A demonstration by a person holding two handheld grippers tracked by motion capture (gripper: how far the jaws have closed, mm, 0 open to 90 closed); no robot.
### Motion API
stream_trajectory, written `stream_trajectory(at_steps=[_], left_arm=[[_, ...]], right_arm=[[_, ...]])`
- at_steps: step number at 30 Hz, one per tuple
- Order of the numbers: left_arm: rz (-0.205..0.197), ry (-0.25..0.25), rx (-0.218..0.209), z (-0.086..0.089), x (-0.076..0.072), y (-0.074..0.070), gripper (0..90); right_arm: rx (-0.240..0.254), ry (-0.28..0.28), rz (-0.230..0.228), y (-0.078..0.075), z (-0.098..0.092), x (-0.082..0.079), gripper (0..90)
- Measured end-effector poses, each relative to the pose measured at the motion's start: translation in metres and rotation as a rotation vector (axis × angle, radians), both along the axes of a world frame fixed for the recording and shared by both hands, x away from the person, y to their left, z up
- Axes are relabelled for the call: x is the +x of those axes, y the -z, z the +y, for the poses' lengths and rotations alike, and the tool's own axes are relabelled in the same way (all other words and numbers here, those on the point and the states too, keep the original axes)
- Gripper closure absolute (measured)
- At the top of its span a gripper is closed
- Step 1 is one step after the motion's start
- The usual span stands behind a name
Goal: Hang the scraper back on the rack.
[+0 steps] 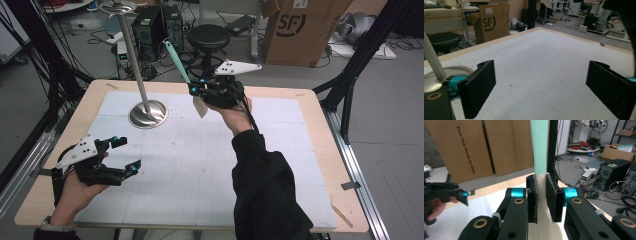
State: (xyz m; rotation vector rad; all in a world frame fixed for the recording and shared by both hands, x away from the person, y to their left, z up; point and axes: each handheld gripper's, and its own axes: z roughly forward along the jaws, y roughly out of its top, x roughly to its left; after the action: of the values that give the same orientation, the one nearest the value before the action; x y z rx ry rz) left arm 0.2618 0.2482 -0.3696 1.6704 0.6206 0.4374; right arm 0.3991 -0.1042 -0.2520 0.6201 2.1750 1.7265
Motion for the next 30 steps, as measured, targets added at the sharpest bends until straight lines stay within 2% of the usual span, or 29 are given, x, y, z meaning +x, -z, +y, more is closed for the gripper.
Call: stream_trajectory(at_steps=[5,7,14,18,30], left_arm=[[-0.002,-0.006,-0.006,0.002,-0.002,0.0,9.7],[-0.002,-0.004,-0.005,0.003,-0.002,0.0,9.7],[0.004,-0.015,-0.011,0.007,-0.002,0.001,9.7],[0.004,-0.011,-0.012,0.005,-0.002,0.001,9.7],[0.002,-0.012,-0.026,0.008,-0.002,0.0,9.7]], right_arm=[[0.015,0.012,0.005,-0.001,0.009,0.012,80.2],[0.004,0.017,-0.001,-0.002,0.014,0.017,80.2],[0.012,0.005,-0.007,-0.005,0.029,0.03,80.3],[0.02,0.001,-0.002,-0.007,0.035,0.034,80.3],[0.025,-0.02,-0.031,-0.025,0.056,0.04,80.2]])
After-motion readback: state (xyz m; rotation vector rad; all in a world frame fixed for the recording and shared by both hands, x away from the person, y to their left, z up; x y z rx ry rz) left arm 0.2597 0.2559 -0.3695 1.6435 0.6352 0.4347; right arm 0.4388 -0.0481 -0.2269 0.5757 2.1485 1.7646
